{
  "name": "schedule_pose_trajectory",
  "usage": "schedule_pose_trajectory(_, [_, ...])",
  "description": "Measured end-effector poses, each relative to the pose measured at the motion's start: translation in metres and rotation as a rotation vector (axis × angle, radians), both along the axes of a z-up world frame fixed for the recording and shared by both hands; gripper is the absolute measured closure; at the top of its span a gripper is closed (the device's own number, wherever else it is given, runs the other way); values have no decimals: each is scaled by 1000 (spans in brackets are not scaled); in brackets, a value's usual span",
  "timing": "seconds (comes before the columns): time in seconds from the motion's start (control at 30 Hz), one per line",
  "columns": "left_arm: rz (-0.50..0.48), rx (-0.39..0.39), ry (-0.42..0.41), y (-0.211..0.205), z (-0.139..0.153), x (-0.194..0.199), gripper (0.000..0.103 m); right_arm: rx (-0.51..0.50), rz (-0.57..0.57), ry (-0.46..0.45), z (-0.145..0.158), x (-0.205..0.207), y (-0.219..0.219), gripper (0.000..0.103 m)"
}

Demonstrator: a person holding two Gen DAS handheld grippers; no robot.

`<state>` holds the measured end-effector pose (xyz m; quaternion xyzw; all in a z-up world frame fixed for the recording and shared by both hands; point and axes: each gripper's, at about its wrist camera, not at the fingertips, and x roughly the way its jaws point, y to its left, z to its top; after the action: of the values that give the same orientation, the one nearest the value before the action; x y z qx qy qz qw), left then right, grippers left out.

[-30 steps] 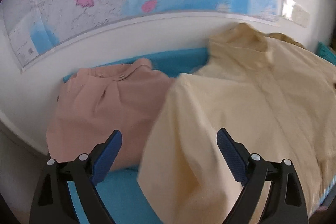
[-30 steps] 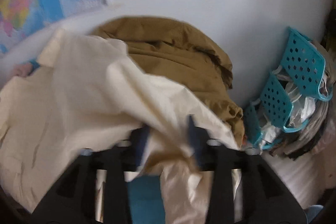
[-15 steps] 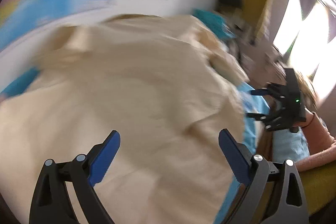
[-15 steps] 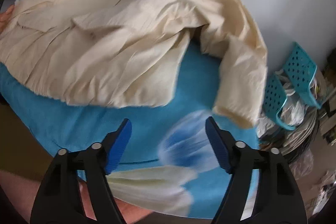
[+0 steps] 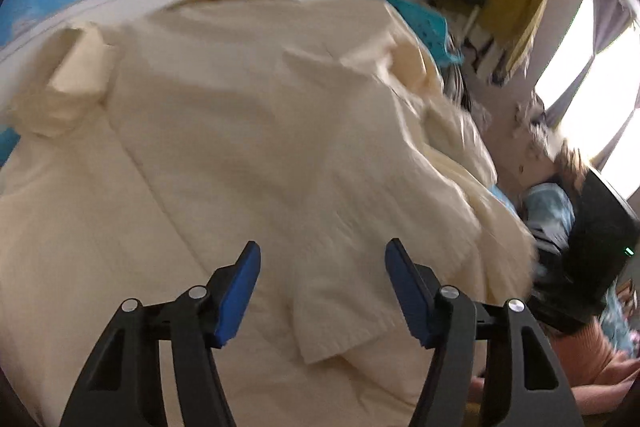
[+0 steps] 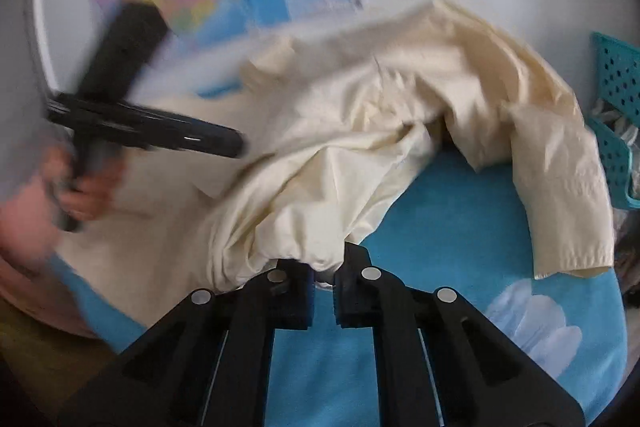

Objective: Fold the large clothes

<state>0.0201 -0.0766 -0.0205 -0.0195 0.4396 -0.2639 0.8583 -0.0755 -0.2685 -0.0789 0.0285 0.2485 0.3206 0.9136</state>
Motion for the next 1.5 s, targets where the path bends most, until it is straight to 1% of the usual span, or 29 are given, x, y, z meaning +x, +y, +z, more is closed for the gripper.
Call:
schedule_pose_trajectory(0.1, [25,-25,-32,15,13,1,40,85,61,32,16,-26,-2,97])
schedule_pose_trajectory(0.17, [23,-39,-39,18,17,-2,39,54,66,73,9,-35,3,97])
schedule_pose_trajectory(0.2, [13,-43,-40,16,17,-3,39,-5,18,93,0,-35,2,97])
schedule_pose_trajectory(0.23, [11,-39,-40,13,16,-4,39,30,-27,197,-16,-25,-9,97])
schedule_pose_trajectory(0.3, [13,-2,-31,5,13,-3,39,126,-55,321,-38,-17,-24,97])
schedule_pose_trajectory(0.33, [15,4,-28,3,12,-1,39,103,-48,339,-45,-18,-23,96])
schedule_pose_trajectory(0.37, [14,6,-23,5,12,-3,39,28,-40,350,-47,-20,-18,96])
schedule_pose_trajectory(0.4, [16,10,-25,10,13,-7,38,-42,-41,341,-43,-23,-15,91])
schedule_pose_trajectory(0.47, [63,56,-55,36,16,-16,31,-115,-10,336,-28,-25,-18,61])
schedule_pose_trajectory(0.5, [102,81,-82,50,20,-23,29,-168,31,336,-17,-27,-21,39])
schedule_pose_trajectory(0.53, [150,108,-103,68,23,-32,28,-186,39,303,-4,-30,-28,37])
schedule_pose_trajectory(0.57, [187,132,-122,83,25,-38,28,-185,30,258,10,-36,-38,37])
schedule_pose_trajectory(0.63, [293,183,-182,125,35,-62,16,-72,31,207,46,-32,-61,7])
schedule_pose_trajectory(0.67, [362,216,-212,146,40,-73,14,-32,8,190,54,-29,-67,7])
schedule_pose_trajectory(0.73, [449,256,-235,177,49,-87,13,6,-7,199,60,-8,-57,9])
schedule_pose_trajectory(0.8, [535,248,-234,213,55,-104,6,-13,17,217,53,27,-20,9])
schedule_pose_trajectory(0.87, [609,232,-216,243,56,-117,6,-40,61,257,38,46,11,10])
schedule_pose_trajectory(0.9, [631,218,-199,258,53,-124,6,-45,66,282,30,50,16,20])
schedule_pose_trajectory(0.97, [658,179,-163,280,45,-135,6,-8,62,358,16,71,25,56])
schedule_pose_trajectory(1.0, [674,177,-139,290,40,-140,6,-5,61,372,15,79,25,81])
schedule_pose_trajectory(1.03, [672,169,-123,293,37,-143,6,-12,42,363,16,81,21,87])
schedule_pose_trajectory(1.07, [661,152,-107,298,33,-147,6,-1,28,349,19,78,16,89])
schedule_pose_trajectory(1.13, [660,112,-75,309,26,-160,6,104,-39,302,39,72,-15,91])
schedule_pose_trajectory(1.2, [598,16,-57,312,21,-171,6,158,-105,277,48,74,-35,91])
schedule_pose_trajectory(1.23, [587,9,-62,310,18,-175,6,156,-133,281,47,78,-40,91])
schedule_pose_trajectory(1.27, [585,43,-62,308,11,-178,6,161,-144,297,43,81,-43,91])
schedule_pose_trajectory(1.4, [529,82,21,302,-27,-179,9,183,-167,374,16,93,-50,90])
schedule_pose_trajectory(1.47, [503,27,37,304,-35,-178,49,160,-164,392,9,94,-43,89])
schedule_pose_trajectory(1.5, [510,-5,56,307,-35,-178,91,181,-159,397,8,92,-46,89])
